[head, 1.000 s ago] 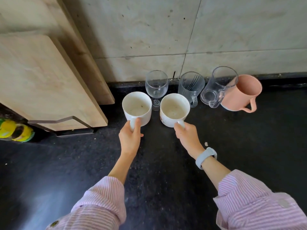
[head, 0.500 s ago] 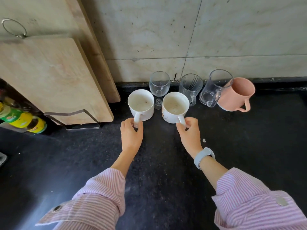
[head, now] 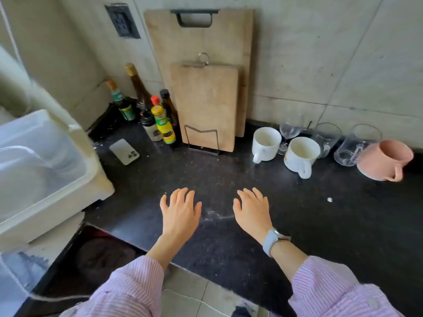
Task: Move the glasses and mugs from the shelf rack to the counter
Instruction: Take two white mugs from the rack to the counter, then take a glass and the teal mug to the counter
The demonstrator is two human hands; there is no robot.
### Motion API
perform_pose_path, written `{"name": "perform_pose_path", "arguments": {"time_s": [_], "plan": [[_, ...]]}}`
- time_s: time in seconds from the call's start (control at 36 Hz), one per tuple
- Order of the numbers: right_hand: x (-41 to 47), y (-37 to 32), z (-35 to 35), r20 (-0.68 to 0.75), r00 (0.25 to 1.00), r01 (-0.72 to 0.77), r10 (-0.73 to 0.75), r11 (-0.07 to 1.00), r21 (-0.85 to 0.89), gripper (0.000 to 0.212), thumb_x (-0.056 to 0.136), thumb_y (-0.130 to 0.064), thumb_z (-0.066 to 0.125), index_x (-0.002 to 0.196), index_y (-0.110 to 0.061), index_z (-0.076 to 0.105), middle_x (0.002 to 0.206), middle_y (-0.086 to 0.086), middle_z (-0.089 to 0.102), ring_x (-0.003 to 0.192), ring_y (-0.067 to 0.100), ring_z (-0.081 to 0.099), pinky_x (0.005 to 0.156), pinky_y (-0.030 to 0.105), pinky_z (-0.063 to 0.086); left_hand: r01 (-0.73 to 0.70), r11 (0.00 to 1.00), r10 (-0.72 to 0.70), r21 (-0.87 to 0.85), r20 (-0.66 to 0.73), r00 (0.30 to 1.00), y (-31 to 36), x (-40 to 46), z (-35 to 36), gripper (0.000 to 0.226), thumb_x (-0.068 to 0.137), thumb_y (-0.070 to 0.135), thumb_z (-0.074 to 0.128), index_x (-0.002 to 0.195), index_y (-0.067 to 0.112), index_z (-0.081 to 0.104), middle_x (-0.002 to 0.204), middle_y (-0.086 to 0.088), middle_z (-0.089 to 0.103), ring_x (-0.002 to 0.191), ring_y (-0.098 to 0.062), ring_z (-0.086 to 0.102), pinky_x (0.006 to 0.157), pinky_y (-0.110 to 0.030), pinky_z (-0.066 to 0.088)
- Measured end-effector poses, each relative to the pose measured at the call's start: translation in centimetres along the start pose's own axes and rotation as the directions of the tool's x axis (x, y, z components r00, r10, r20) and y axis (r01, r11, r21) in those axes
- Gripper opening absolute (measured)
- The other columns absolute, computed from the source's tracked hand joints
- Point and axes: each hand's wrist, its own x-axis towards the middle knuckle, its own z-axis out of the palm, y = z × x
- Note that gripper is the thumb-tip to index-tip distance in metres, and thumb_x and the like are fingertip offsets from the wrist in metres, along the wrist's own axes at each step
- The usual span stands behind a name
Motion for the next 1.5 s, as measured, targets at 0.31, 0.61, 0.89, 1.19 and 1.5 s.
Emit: {"name": "perform_pose_path", "arguments": {"time_s": [0.31, 0.61, 0.89, 1.19, 1.5], "plan": [[-16.8, -20.4, 10.1, 0.144, 0.748, 0.658, -0.647, 0.752, -0.036, 0.037, 0.093, -0.028, 0.037, 0.123, -0.016, 0.055, 0.132, 0.001, 0.054, 0.128, 0.023, 0.040, 0.107, 0.038, 0.031, 0.480, 0.877, -0.473, -0.024, -0.218, 0.853, -18.5, -26.4, -8.2, 0.043, 0.094, 0.043, 0.038, 0.128, 0.020, 0.051, 0.133, 0.003, 0.054, 0.126, -0.020, 0.045, 0.111, -0.051, 0.022], [-44.5, -37.9, 22.8, 0.326, 0.164, 0.956, -0.931, 0.231, 0.179, 0.033, 0.091, -0.028, 0.043, 0.118, -0.017, 0.058, 0.126, 0.003, 0.059, 0.123, 0.022, 0.045, 0.107, 0.037, 0.034, 0.907, 0.395, -0.878, -0.149, -0.351, 0.325, -29.4, -63.3, -12.2, 0.036, 0.093, 0.036, 0.041, 0.122, 0.017, 0.052, 0.124, -0.005, 0.058, 0.115, -0.025, 0.052, 0.094, -0.039, 0.041], [-64.0, -47.6, 30.1, 0.386, -0.325, 0.913, -0.863, -0.181, 0.365, 0.029, 0.091, -0.026, 0.040, 0.098, -0.012, 0.064, 0.105, 0.008, 0.067, 0.101, 0.029, 0.057, 0.087, 0.040, 0.046, 0.952, -0.025, -0.894, -0.306, -0.418, -0.158, -33.1, -83.1, -13.1, 0.028, 0.091, 0.030, 0.048, 0.114, 0.017, 0.060, 0.114, -0.004, 0.064, 0.106, -0.026, 0.056, 0.088, -0.038, 0.038], [-72.6, -63.2, 40.1, 0.409, -0.477, 0.867, -0.778, -0.339, 0.367, 0.032, 0.093, -0.029, 0.036, 0.096, -0.013, 0.063, 0.099, 0.009, 0.067, 0.091, 0.027, 0.058, 0.082, 0.041, 0.049, 0.915, -0.092, -0.890, -0.393, -0.379, -0.252, -49.6, -90.6, -15.8, 0.033, 0.094, 0.031, 0.043, 0.119, 0.018, 0.057, 0.123, -0.003, 0.062, 0.115, -0.023, 0.053, 0.096, -0.039, 0.036], [-76.1, -78.9, 48.0, 0.440, -0.374, 0.911, -0.816, -0.237, 0.336, 0.032, 0.092, -0.029, 0.037, 0.109, -0.015, 0.062, 0.112, 0.009, 0.066, 0.105, 0.030, 0.056, 0.090, 0.041, 0.046, 0.895, -0.018, -0.908, -0.446, -0.368, -0.201, -66.7, -94.5, -19.7, 0.027, 0.093, 0.030, 0.043, 0.109, 0.017, 0.060, 0.110, -0.003, 0.065, 0.106, -0.024, 0.055, 0.093, -0.040, 0.039]]}}
